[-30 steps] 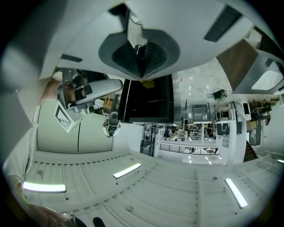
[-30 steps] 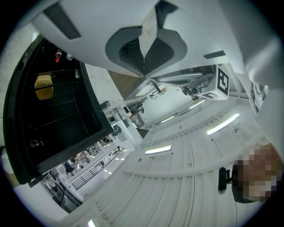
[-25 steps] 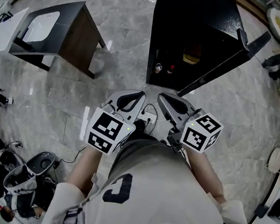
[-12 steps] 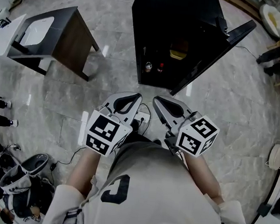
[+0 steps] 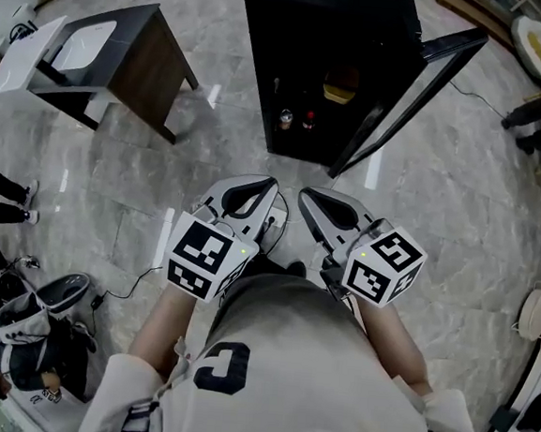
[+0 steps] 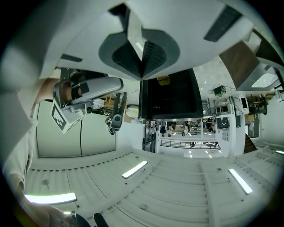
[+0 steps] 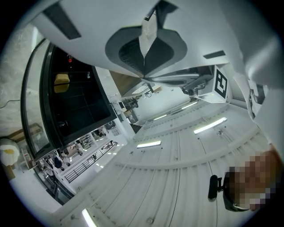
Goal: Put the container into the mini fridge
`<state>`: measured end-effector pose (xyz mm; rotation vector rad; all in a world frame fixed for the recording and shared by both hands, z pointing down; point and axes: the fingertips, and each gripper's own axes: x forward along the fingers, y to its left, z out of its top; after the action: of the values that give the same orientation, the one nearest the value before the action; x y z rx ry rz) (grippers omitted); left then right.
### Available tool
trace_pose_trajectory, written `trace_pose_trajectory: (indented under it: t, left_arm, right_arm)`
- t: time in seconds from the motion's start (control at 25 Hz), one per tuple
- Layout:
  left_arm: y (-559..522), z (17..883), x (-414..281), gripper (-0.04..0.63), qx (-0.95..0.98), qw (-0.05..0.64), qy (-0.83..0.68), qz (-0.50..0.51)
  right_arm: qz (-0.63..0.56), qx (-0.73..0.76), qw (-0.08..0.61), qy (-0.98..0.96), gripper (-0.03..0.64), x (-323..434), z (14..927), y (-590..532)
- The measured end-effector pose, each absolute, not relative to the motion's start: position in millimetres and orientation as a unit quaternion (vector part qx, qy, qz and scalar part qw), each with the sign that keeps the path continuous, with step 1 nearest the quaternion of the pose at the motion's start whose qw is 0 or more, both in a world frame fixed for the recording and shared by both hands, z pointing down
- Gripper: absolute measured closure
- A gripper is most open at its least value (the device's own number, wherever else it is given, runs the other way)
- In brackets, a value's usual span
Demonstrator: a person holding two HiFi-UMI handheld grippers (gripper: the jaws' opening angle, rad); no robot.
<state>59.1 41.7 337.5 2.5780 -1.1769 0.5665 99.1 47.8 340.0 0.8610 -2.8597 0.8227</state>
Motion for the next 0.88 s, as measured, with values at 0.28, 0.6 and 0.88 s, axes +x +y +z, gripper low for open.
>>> trace_pose_trajectory:
  t: [0.28, 0.6, 0.88]
  left_arm:
    - [65.4, 327.6, 60.1, 0.539, 0.869, 0.128, -0.437, 0.195]
    - [62.6, 325.1, 36.1, 0.539, 0.861, 0.127, -0.450, 0.202]
    - [47.3, 327.2, 9.5, 0.540, 0.871, 0.132, -0.432, 0.195]
  right_arm:
    - [0.281, 0.220, 0.020, -0.934, 0.588, 86.8, 341.7, 69.8]
    - [0.278, 0.205, 0.017, -0.938, 0.588, 66.2, 337.4, 62.1]
    - [0.263, 0.227, 0.026, -0.937, 0.588, 39.4, 335.1, 47.2]
